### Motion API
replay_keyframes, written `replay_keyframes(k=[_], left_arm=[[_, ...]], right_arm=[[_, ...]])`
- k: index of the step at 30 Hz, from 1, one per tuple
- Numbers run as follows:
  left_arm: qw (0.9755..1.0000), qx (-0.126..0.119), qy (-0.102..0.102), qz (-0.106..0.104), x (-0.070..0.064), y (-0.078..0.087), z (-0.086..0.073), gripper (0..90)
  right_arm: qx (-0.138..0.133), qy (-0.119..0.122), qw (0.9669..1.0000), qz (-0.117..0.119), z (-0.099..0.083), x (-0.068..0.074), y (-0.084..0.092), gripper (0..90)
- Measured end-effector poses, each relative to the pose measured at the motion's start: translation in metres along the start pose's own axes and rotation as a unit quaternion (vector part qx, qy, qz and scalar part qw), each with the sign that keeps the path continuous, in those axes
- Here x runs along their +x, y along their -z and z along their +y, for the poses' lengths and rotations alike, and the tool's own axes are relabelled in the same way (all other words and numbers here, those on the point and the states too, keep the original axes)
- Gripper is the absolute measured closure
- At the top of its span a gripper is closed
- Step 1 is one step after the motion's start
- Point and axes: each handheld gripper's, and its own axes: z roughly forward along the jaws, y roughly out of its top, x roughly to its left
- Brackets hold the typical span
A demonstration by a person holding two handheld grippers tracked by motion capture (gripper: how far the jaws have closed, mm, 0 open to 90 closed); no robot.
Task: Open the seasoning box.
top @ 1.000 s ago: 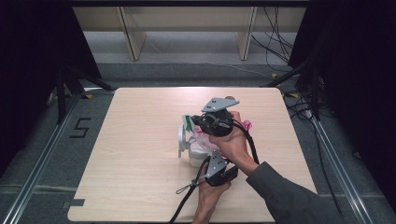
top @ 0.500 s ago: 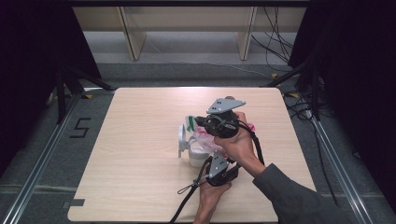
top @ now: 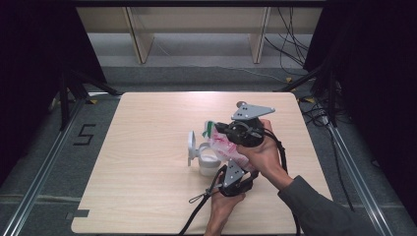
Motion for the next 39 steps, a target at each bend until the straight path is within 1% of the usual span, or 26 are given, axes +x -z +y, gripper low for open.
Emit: replay_keyframes(k=[1, 2, 4, 6, 8, 9, 11, 15, 16, 19, 20, 21, 22, 24, 26, 27, 28, 29, 30, 31, 32, 34, 35, 36, 37, 39], left_arm=[[1.0, 0.004, 0.0, 0.002, 0.0, 0.0, 0.0, 69.4], [1.0, 0.006, -0.001, 0.003, -0.001, -0.001, 0.0, 69.4], [1.0, 0.007, 0.006, -0.004, -0.001, -0.002, -0.001, 67.4], [0.9998, 0.018, 0.003, -0.002, -0.001, -0.001, -0.001, 67.1], [0.9998, 0.016, 0.009, -0.004, -0.001, -0.002, -0.002, 67.0], [0.9998, 0.021, 0.007, -0.004, -0.001, -0.003, -0.002, 66.8], [0.9998, 0.017, 0.013, -0.006, -0.002, -0.004, -0.003, 66.4], [0.9997, 0.02, 0.016, -0.002, -0.002, -0.004, -0.003, 66.2], [0.9997, 0.019, 0.017, -0.002, -0.002, -0.004, -0.003, 66.2], [0.9996, 0.017, 0.022, 0.003, -0.003, -0.005, -0.003, 65.8], [0.9994, 0.024, 0.022, 0.007, -0.003, -0.004, -0.003, 65.7], [0.9994, 0.027, 0.022, 0.007, -0.003, -0.004, -0.003, 65.8], [0.9994, 0.023, 0.025, 0.001, -0.002, -0.005, -0.004, 65.7], [0.9992, 0.027, 0.027, 0.008, -0.002, -0.005, -0.004, 64.9], [0.999, 0.033, 0.029, 0.009, -0.002, -0.005, -0.005, 64.8], [0.999, 0.034, 0.027, 0.011, -0.002, -0.006, -0.006, 64.4], [0.9988, 0.037, 0.027, 0.019, -0.001, -0.006, -0.006, 63.4], [0.9983, 0.049, 0.027, 0.016, -0.001, -0.007, -0.007, 62.9], [0.9983, 0.046, 0.031, 0.016, 0.0, -0.008, -0.008, 62.1], [0.9977, 0.055, 0.036, 0.018, 0.0, -0.007, -0.008, 61.1], [0.9978, 0.053, 0.036, 0.014, 0.001, -0.008, -0.008, 60.3], [0.9976, 0.053, 0.041, 0.017, 0.0, -0.008, -0.008, 59.8], [0.9976, 0.052, 0.042, 0.017, 0.0, -0.009, -0.008, 59.3], [0.9974, 0.057, 0.04, 0.021, 0.001, -0.008, -0.008, 57.9], [0.9971, 0.057, 0.044, 0.023, 0.001, -0.008, -0.008, 57.5], [0.997, 0.056, 0.046, 0.027, 0.0, -0.008, -0.009, 57.5]], right_arm=[[0.0, 0.008, 1.0, 0.004, -0.001, -0.002, 0.002, 90.0], [0.002, -0.004, 1.0, -0.001, -0.002, -0.001, 0.005, 90.0], [-0.001, 0.005, 1.0, 0.001, -0.004, -0.003, 0.007, 90.0], [-0.001, -0.015, 0.9999, 0.005, -0.006, -0.003, 0.011, 90.0], [-0.009, -0.005, 0.9999, 0.004, -0.009, -0.007, 0.015, 90.0], [-0.01, -0.022, 0.9997, 0.007, -0.01, -0.006, 0.017, 90.0], [-0.018, -0.012, 0.9998, 0.001, -0.012, -0.01, 0.02, 90.0], [-0.013, -0.038, 0.9992, 0.0, -0.017, -0.013, 0.03, 90.0], [-0.026, -0.019, 0.9995, -0.003, -0.018, -0.017, 0.031, 90.0], [-0.029, -0.046, 0.9985, -0.003, -0.022, -0.017, 0.038, 90.0], [-0.033, -0.05, 0.9982, 0.0, -0.024, -0.018, 0.041, 90.0], [-0.042, -0.035, 0.9985, -0.006, -0.025, -0.021, 0.042, 90.0], [-0.043, -0.037, 0.9984, -0.006, -0.027, -0.022, 0.044, 90.0], [-0.046, -0.057, 0.9973, -0.002, -0.03, -0.022, 0.046, 90.0], [-0.058, -0.057, 0.9967, -0.002, -0.035, -0.024, 0.049, 90.0], [-0.062, -0.071, 0.9955, 0.001, -0.037, -0.023, 0.05, 90.0], [-0.064, -0.07, 0.9955, -0.001, -0.039, -0.025, 0.052, 90.0], [-0.064, -0.062, 0.996, -0.003, -0.041, -0.027, 0.054, 90.0], [-0.069, -0.074, 0.9949, -0.005, -0.045, -0.026, 0.055, 90.0], [-0.069, -0.072, 0.995, -0.003, -0.047, -0.028, 0.056, 90.0], [-0.064, -0.081, 0.9946, -0.006, -0.05, -0.028, 0.058, 90.0], [-0.075, -0.084, 0.9936, -0.004, -0.054, -0.029, 0.059, 90.0], [-0.08, -0.077, 0.9938, -0.002, -0.056, -0.032, 0.059, 90.0], [-0.077, -0.088, 0.9931, -0.006, -0.058, -0.031, 0.061, 90.0], [-0.082, -0.081, 0.9933, -0.007, -0.061, -0.034, 0.062, 90.0], [-0.085, -0.093, 0.9919, -0.012, -0.067, -0.036, 0.065, 90.0]])
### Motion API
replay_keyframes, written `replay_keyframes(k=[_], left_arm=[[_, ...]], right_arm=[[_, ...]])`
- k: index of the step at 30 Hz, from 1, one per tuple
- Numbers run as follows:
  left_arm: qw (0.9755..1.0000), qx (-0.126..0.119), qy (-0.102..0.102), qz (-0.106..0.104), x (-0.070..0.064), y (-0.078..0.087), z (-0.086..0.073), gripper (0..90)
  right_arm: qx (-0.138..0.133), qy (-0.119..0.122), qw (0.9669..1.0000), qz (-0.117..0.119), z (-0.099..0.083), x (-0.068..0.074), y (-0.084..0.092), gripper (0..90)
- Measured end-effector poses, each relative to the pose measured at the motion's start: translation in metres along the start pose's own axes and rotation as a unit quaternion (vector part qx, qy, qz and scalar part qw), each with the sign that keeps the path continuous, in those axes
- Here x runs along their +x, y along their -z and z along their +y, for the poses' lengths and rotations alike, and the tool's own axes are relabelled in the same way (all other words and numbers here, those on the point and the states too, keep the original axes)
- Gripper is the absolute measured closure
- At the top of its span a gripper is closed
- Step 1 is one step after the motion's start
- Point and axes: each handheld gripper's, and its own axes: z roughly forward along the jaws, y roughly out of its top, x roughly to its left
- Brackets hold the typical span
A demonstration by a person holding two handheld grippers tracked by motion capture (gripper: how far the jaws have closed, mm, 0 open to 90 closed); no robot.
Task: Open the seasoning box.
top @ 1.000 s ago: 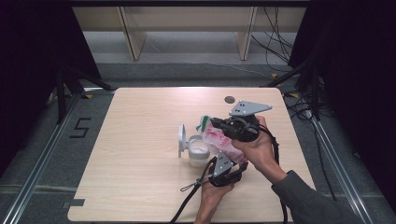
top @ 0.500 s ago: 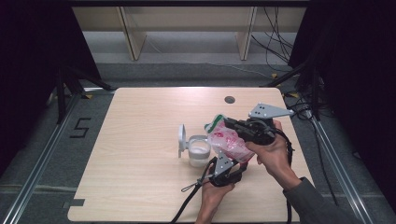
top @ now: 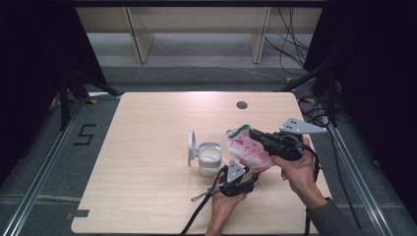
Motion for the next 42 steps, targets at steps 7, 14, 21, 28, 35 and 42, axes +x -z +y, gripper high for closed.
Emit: replay_keyframes(k=[7, 14, 21, 28, 35, 42], left_arm=[[0.9995, -0.016, -0.026, 0.012, -0.005, 0.012, 0.011, 57.1], [0.9991, -0.025, -0.031, 0.013, -0.006, 0.02, 0.016, 54.6], [0.9986, -0.038, -0.036, 0.008, -0.009, 0.031, 0.022, 54.1], [0.9976, -0.051, -0.047, -0.006, -0.009, 0.044, 0.028, 53.0], [0.9976, -0.052, -0.046, -0.007, -0.003, 0.052, 0.028, 52.1], [0.9981, -0.051, -0.035, -0.002, -0.002, 0.057, 0.027, 52.2]], right_arm=[[-0.016, -0.032, 0.9993, -0.007, -0.021, -0.016, 0.014, 90.0], [-0.035, -0.044, 0.9983, -0.014, -0.031, -0.022, 0.03, 90.0], [-0.048, -0.058, 0.9969, -0.021, -0.041, -0.028, 0.044, 90.0], [-0.063, -0.082, 0.9941, -0.033, -0.052, -0.042, 0.054, 90.0], [-0.068, -0.118, 0.9892, -0.053, -0.067, -0.053, 0.058, 90.0], [-0.063, -0.132, 0.9871, -0.065, -0.08, -0.067, 0.062, 90.0]])
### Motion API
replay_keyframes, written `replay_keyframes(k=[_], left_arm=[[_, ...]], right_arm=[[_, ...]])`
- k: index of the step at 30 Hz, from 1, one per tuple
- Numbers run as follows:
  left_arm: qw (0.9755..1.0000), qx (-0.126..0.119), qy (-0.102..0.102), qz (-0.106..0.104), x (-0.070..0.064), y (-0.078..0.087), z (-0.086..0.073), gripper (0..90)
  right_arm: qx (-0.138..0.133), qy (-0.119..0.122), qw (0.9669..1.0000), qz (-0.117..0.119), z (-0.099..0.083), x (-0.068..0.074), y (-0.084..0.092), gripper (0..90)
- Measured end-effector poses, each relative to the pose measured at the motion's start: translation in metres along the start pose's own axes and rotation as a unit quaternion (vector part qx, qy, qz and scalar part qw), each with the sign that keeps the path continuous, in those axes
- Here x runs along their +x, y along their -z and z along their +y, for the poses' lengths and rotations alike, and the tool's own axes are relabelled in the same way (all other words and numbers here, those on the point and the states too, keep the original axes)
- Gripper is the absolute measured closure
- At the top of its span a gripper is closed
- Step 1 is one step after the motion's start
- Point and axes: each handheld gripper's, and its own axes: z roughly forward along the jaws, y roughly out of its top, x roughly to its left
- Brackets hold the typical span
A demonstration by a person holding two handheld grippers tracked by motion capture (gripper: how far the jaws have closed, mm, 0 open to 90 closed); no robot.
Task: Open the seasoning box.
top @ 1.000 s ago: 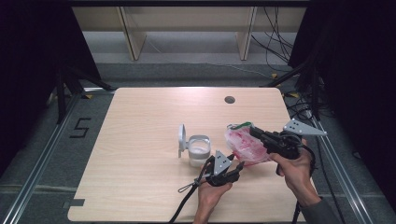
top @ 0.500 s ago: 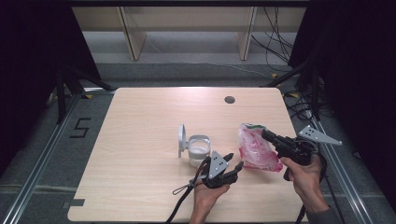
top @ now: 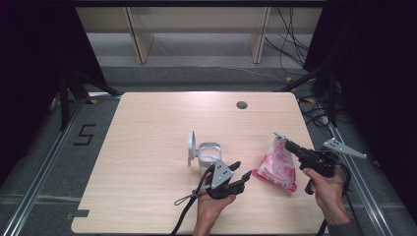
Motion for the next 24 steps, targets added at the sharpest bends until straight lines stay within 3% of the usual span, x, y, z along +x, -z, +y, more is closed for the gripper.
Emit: replay_keyframes(k=[1, 3, 7, 9, 10, 11, 13, 20, 24], left_arm=[[0.9999, 0.002, -0.014, -0.004, 0.001, 0.001, 0.0, 52.2], [0.9998, 0.002, -0.019, -0.007, 0.002, 0.0, 0.0, 51.9], [0.9998, 0.005, -0.018, -0.009, 0.001, 0.001, -0.002, 51.3], [0.9998, 0.007, -0.019, -0.008, 0.002, 0.002, -0.002, 50.6], [1.0, 0.002, 0.0, -0.005, 0.0, 0.003, -0.004, 50.5], [1.0, 0.002, -0.001, -0.002, 0.001, 0.005, -0.004, 50.3], [1.0, 0.006, 0.0, 0.001, 0.003, 0.008, -0.004, 49.9], [0.9999, 0.007, -0.001, 0.011, 0.008, 0.016, -0.007, 48.9], [0.9999, 0.005, -0.001, 0.009, 0.008, 0.016, -0.007, 48.6]], right_arm=[[-0.002, 0.001, 1.0, -0.002, -0.001, -0.003, 0.001, 90.0], [0.0, -0.003, 0.9999, -0.01, -0.004, -0.006, 0.003, 90.0], [0.005, -0.016, 0.9995, -0.027, -0.009, -0.013, 0.004, 90.0], [0.007, -0.011, 0.9994, -0.031, -0.013, -0.019, 0.003, 90.0], [0.009, -0.02, 0.9993, -0.031, -0.014, -0.019, 0.003, 90.0], [0.009, -0.026, 0.9991, -0.033, -0.015, -0.02, 0.003, 90.0], [0.006, -0.016, 0.9992, -0.036, -0.016, -0.022, 0.005, 90.0], [0.003, -0.023, 0.9984, -0.053, -0.018, -0.026, 0.008, 90.0], [0.003, -0.01, 0.998, -0.063, -0.02, -0.027, 0.009, 90.0]])
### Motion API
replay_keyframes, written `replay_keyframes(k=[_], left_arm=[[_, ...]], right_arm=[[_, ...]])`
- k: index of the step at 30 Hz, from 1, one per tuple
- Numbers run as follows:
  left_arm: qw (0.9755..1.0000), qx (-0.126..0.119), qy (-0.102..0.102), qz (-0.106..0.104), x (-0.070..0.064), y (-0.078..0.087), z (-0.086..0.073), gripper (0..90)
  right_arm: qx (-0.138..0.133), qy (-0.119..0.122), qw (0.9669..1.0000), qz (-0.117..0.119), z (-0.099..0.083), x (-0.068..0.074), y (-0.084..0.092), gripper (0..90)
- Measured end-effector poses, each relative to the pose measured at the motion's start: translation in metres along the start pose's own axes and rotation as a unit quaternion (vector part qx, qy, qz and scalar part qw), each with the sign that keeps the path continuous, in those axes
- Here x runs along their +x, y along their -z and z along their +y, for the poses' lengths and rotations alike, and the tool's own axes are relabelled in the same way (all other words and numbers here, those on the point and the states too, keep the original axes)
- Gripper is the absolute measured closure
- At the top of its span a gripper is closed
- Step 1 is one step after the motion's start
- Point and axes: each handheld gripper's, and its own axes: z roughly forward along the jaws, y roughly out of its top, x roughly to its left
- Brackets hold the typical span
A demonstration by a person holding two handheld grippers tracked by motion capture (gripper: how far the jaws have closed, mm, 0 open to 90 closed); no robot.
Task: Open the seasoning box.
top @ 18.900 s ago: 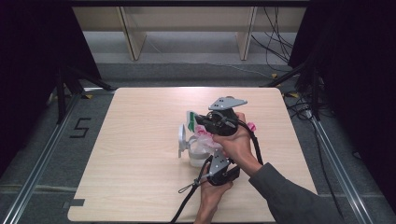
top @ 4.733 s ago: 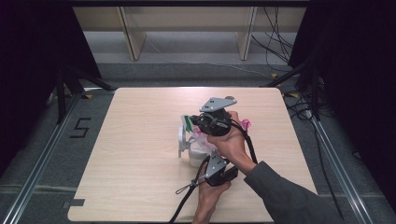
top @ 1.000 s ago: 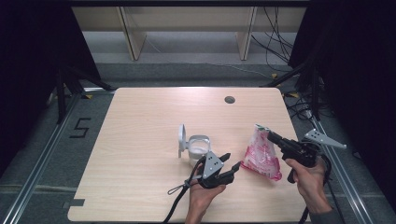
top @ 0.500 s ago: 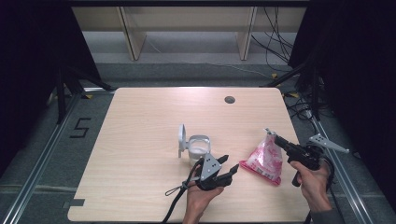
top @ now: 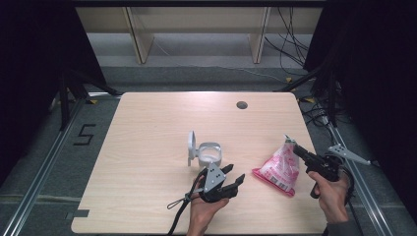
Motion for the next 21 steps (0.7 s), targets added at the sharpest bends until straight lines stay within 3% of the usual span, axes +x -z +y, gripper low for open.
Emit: replay_keyframes(k=[1, 2, 5, 6, 7, 8, 9, 10, 11, 12, 13, 14, 15, 16, 17, 20, 21], left_arm=[[1.0, 0.002, -0.003, -0.001, 0.0, 0.001, 0.001, 48.6], [1.0, -0.002, 0.0, 0.0, 0.0, 0.001, 0.0, 48.6], [1.0, -0.006, 0.001, -0.001, 0.001, 0.003, 0.001, 48.4], [1.0, -0.002, -0.006, 0.003, 0.002, 0.005, 0.002, 48.3], [0.9999, -0.003, -0.014, 0.001, 0.004, 0.005, 0.003, 48.3], [0.9999, -0.009, -0.007, 0.0, 0.004, 0.005, 0.002, 48.3], [0.9999, -0.003, -0.014, 0.003, 0.005, 0.007, 0.003, 48.3], [1.0, -0.004, -0.007, 0.005, 0.005, 0.007, 0.002, 48.3], [1.0, -0.003, 0.0, 0.007, 0.005, 0.008, 0.001, 48.2], [0.9999, -0.006, 0.004, 0.008, 0.005, 0.007, 0.0, 48.1], [1.0, -0.005, 0.003, 0.003, 0.006, 0.007, -0.001, 47.8], [1.0, 0.001, 0.001, 0.006, 0.006, 0.008, -0.003, 47.3], [1.0, 0.003, 0.002, 0.005, 0.006, 0.008, -0.004, 47.3], [0.9999, 0.006, 0.004, 0.009, 0.006, 0.008, -0.006, 47.3], [0.9999, 0.006, -0.009, 0.003, 0.007, 0.008, -0.007, 47.2], [0.9999, 0.005, -0.009, 0.002, 0.009, 0.011, -0.009, 46.8], [0.9999, 0.01, 0.004, 0.011, 0.007, 0.013, -0.01, 46.3]], right_arm=[[0.005, -0.011, 0.9999, -0.004, 0.0, 0.001, 0.001, 90.0], [0.003, 0.004, 0.9999, -0.012, -0.001, -0.002, 0.001, 89.8], [0.015, -0.002, 0.9996, -0.022, -0.003, -0.006, 0.002, 89.7], [0.019, -0.001, 0.9993, -0.031, -0.003, -0.007, 0.002, 89.4], [0.02, -0.015, 0.9991, -0.034, -0.004, -0.007, 0.002, 89.0], [0.021, -0.011, 0.999, -0.037, -0.005, -0.009, 0.003, 88.8], [0.021, -0.012, 0.9991, -0.034, -0.006, -0.01, 0.003, 88.6], [0.017, -0.024, 0.9991, -0.031, -0.007, -0.009, 0.004, 88.5], [0.02, -0.009, 0.9991, -0.036, -0.007, -0.011, 0.004, 88.0], [0.021, -0.016, 0.9992, -0.031, -0.008, -0.01, 0.004, 87.1], [0.023, -0.01, 0.999, -0.038, -0.009, -0.01, 0.004, 86.4], [0.008, -0.003, 0.9996, -0.028, -0.011, -0.012, 0.004, 85.6], [0.026, -0.017, 0.9989, -0.036, -0.012, -0.01, 0.005, 85.1], [0.023, -0.006, 0.9989, -0.04, -0.013, -0.011, 0.006, 84.4], [0.015, -0.021, 0.9991, -0.033, -0.015, -0.011, 0.005, 83.4], [0.016, -0.007, 0.9985, -0.052, -0.017, -0.015, 0.009, 81.9], [0.015, -0.017, 0.9984, -0.052, -0.018, -0.015, 0.01, 81.4]])
